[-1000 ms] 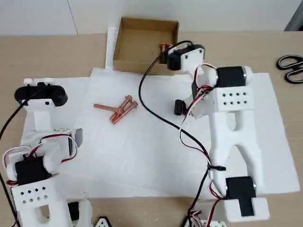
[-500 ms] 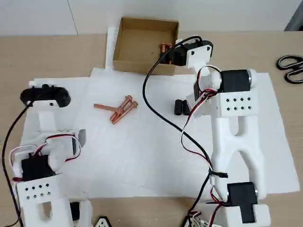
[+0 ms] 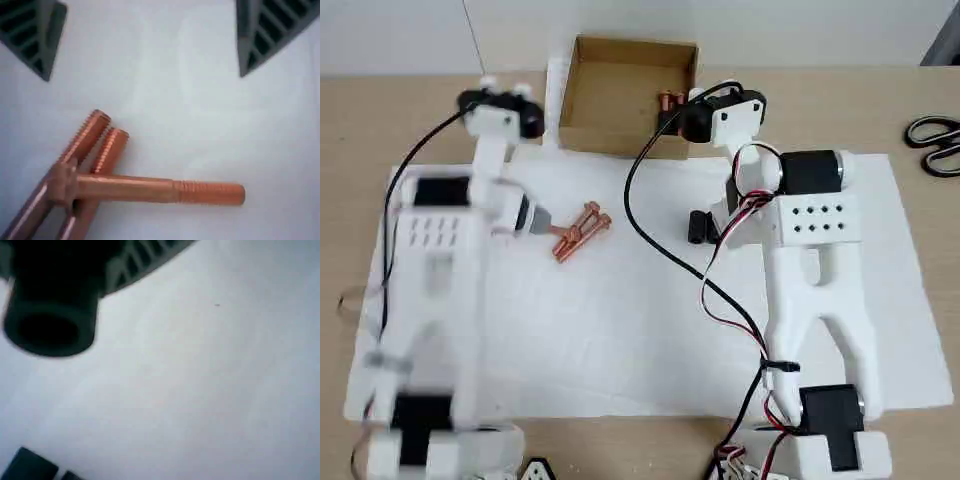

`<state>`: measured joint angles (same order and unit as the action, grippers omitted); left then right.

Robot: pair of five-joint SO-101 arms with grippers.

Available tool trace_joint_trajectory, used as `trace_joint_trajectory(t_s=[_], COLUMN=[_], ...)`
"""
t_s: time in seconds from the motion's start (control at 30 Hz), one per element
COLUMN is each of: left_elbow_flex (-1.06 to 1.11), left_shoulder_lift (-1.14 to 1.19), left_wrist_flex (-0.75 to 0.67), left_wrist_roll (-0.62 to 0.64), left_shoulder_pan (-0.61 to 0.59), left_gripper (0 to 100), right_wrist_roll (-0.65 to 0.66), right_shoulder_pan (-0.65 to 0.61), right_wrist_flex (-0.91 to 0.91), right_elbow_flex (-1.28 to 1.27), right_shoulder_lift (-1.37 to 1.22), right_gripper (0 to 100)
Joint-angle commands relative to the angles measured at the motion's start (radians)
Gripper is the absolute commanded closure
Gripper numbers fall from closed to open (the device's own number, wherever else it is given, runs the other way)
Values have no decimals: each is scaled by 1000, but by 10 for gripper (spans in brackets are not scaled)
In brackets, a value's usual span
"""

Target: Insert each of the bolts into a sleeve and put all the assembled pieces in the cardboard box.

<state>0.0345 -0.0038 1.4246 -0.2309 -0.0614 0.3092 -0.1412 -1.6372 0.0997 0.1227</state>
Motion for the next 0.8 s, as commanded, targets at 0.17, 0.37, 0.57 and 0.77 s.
trace_joint_trajectory(t_s=[0.17,0.37,0.57,0.77], left_elbow_flex=[-578,-750,-792,-783], left_shoulder_lift=[463,618,680,687], left_wrist_flex=[275,279,284,284], left_wrist_roll=[-772,-968,-1137,-1200], left_shoulder_pan=[6,8,15,41], left_gripper=[772,772,772,772], right_wrist_roll=[-6,-11,-12,-12], right_shoulder_pan=[4,4,4,4], right_wrist_flex=[10,2,2,2], right_elbow_flex=[3,3,3,3], right_shoulder_lift=[45,45,45,44], right_gripper=[995,995,995,995])
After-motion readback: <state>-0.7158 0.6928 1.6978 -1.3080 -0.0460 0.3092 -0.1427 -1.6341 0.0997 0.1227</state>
